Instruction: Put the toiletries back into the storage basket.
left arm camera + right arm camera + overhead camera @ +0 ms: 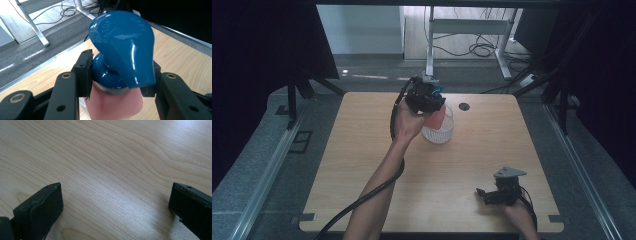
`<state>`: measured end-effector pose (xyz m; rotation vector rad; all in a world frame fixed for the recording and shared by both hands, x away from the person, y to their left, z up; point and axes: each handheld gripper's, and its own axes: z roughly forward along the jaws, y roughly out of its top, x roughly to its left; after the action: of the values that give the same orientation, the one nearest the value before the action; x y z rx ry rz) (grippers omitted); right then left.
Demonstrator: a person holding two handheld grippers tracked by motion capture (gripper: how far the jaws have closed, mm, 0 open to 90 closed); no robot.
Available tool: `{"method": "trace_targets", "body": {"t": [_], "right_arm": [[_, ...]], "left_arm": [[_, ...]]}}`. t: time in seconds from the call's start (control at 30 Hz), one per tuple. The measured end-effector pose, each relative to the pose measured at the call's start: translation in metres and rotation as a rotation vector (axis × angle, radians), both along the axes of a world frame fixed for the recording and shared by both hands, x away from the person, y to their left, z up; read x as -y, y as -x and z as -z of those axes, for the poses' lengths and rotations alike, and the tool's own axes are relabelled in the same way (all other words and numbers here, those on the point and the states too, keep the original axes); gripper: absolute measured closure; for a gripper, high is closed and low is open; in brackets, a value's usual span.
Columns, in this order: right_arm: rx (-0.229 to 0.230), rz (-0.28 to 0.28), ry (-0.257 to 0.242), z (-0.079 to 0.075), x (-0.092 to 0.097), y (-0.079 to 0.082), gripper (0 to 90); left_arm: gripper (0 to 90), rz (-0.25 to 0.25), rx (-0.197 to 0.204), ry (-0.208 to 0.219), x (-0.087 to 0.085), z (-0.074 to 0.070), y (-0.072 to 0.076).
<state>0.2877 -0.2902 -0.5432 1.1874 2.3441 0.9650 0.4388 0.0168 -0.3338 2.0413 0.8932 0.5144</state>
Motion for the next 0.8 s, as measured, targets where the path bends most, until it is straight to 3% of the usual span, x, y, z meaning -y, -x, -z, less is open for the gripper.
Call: {"method": "trace_targets", "body": {"t": [0.8], "right_arm": [[-0.001,-0.004,0.004,0.0,-0.001,0.0,0.0]], "left_arm": [[52.8,-0.044,-0.013,-0.008,0.017,0.024,-0.026]]}}
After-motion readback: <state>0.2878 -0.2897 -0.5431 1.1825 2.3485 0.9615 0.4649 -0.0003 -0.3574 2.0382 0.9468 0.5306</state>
